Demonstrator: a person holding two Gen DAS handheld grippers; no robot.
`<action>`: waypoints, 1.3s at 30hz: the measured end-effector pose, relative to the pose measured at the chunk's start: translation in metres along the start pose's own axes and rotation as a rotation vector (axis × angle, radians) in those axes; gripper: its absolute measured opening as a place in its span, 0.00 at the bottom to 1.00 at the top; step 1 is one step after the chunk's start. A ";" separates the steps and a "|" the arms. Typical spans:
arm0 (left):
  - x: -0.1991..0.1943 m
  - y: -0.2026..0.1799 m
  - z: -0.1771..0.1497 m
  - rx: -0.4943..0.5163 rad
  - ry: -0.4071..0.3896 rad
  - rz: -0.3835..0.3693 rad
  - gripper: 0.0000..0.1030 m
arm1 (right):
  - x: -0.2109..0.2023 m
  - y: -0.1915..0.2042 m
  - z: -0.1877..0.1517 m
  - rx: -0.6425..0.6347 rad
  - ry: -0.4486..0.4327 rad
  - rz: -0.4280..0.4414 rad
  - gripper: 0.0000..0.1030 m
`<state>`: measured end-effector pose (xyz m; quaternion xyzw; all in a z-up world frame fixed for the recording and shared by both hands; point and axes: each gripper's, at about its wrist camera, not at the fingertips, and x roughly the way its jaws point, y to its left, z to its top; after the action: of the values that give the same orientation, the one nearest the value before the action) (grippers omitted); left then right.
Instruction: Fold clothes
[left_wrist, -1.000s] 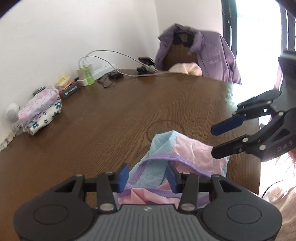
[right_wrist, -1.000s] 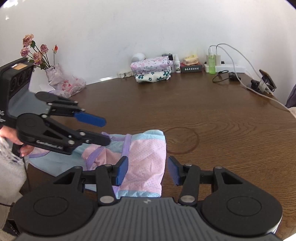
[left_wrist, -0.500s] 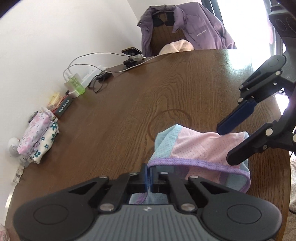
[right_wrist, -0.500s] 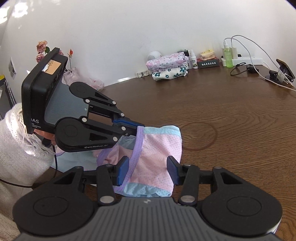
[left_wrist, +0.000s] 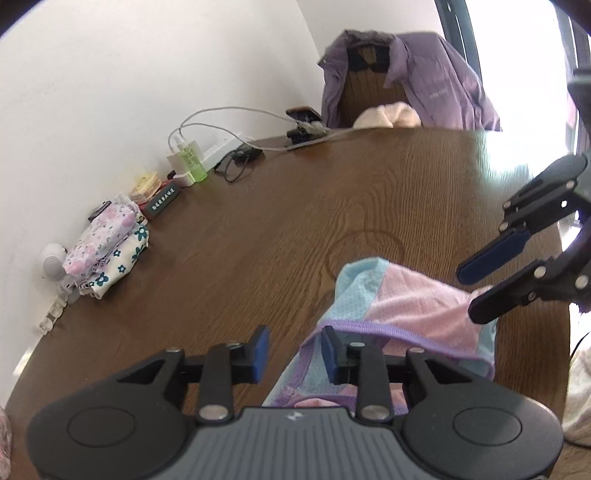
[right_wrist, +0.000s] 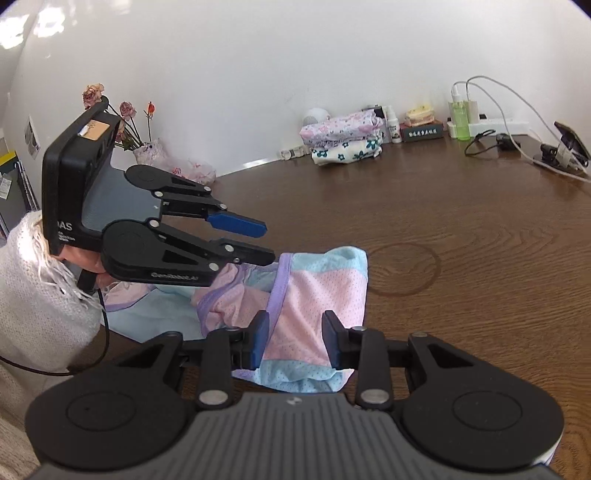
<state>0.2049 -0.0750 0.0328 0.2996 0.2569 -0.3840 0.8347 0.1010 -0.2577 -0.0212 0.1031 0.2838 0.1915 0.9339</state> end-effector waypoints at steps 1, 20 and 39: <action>-0.005 0.002 0.004 -0.030 -0.026 -0.025 0.28 | 0.000 0.002 0.000 -0.012 -0.002 -0.003 0.27; 0.047 -0.028 0.000 -0.083 0.083 -0.146 0.10 | 0.030 0.031 -0.013 -0.131 0.091 -0.107 0.21; -0.027 -0.048 -0.012 -0.029 -0.042 -0.144 0.68 | 0.011 -0.039 0.008 0.208 0.047 -0.055 0.72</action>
<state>0.1496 -0.0790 0.0280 0.2600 0.2657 -0.4455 0.8144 0.1253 -0.2889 -0.0312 0.1871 0.3268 0.1378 0.9161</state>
